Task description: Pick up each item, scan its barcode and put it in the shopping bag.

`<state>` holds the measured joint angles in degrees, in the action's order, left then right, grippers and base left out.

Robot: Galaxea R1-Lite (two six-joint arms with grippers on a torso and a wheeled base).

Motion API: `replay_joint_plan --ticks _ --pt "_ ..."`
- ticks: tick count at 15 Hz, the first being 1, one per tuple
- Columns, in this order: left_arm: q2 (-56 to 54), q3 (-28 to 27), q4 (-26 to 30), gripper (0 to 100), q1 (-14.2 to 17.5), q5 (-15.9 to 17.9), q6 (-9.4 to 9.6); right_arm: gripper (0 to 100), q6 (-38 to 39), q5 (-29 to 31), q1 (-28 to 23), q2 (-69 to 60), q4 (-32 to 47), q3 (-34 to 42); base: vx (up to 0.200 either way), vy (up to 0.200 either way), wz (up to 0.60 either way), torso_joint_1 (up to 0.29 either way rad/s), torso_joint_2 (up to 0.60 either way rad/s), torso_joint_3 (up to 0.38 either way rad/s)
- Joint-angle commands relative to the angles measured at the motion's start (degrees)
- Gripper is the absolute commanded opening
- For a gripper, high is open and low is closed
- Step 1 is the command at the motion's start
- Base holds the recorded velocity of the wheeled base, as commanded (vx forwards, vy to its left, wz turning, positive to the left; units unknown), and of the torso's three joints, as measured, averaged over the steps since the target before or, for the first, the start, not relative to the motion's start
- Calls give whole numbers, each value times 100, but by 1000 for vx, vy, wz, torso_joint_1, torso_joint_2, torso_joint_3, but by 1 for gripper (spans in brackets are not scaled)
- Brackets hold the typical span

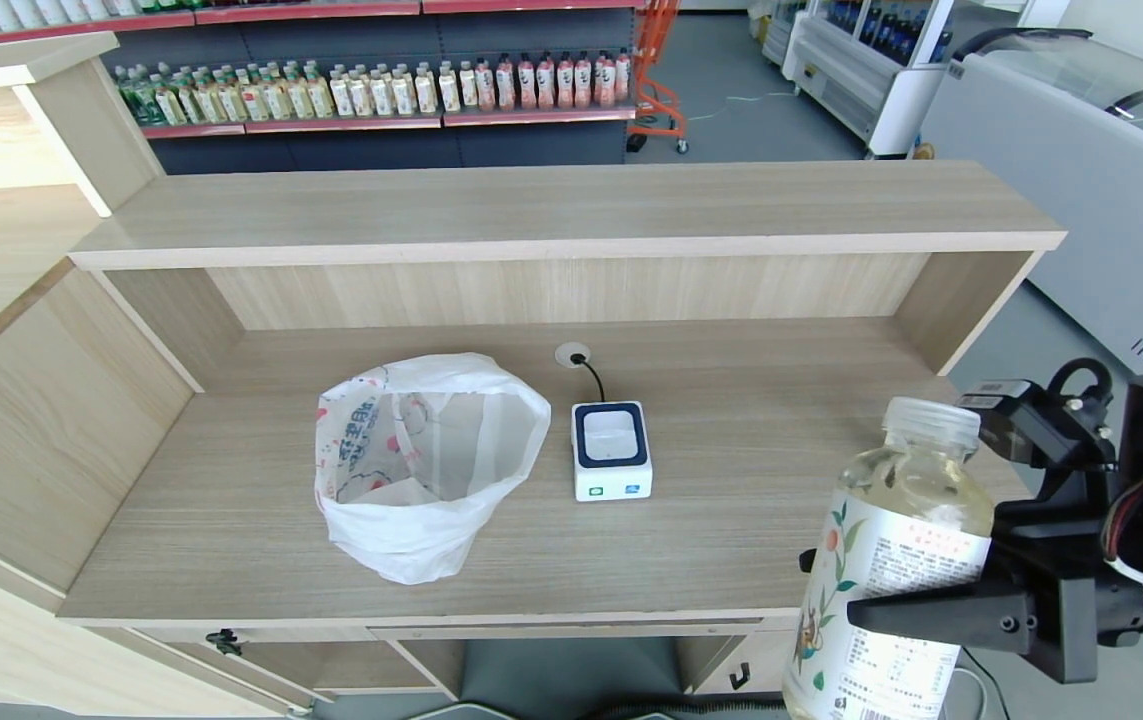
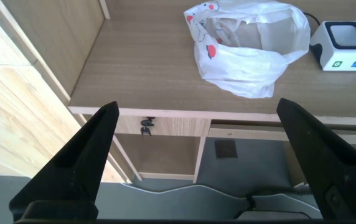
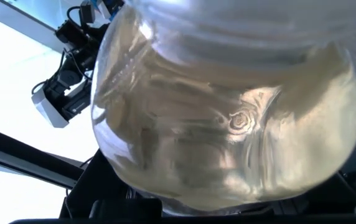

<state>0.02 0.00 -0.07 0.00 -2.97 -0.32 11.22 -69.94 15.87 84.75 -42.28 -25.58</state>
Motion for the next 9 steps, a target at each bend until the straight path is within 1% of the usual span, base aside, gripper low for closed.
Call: replay_joint_plan --ticks 1,7,9 --pt "-2 0 -1 100 0 -1 -3 0 -23 -2 -5 -11 -9 0 0 0 0 0 0 0" --pt "-2 0 -1 100 0 -1 -3 0 -84 15 -23 -37 0 0 0 0 0 0 0 0" --pt "-2 0 -1 100 0 -1 -3 0 -322 156 -119 -2 0 0 0 0 0 0 0 0"
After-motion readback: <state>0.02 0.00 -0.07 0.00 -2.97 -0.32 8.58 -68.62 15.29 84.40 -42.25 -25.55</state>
